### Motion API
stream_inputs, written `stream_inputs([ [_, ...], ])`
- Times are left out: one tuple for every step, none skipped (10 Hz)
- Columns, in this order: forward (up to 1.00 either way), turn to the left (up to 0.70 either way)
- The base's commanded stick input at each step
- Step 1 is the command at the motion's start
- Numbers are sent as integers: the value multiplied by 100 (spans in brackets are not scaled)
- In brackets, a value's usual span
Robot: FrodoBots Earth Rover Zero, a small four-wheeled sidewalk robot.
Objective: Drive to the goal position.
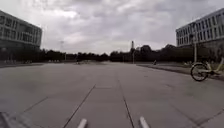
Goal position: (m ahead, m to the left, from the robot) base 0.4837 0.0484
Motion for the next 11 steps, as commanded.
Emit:
stream_inputs([
  [70, 9],
  [70, 0],
  [70, 0],
  [70, 0],
  [70, 0],
  [70, 0],
  [70, 0],
  [70, 0],
  [70, 0],
  [70, 0],
  [70, 0],
])
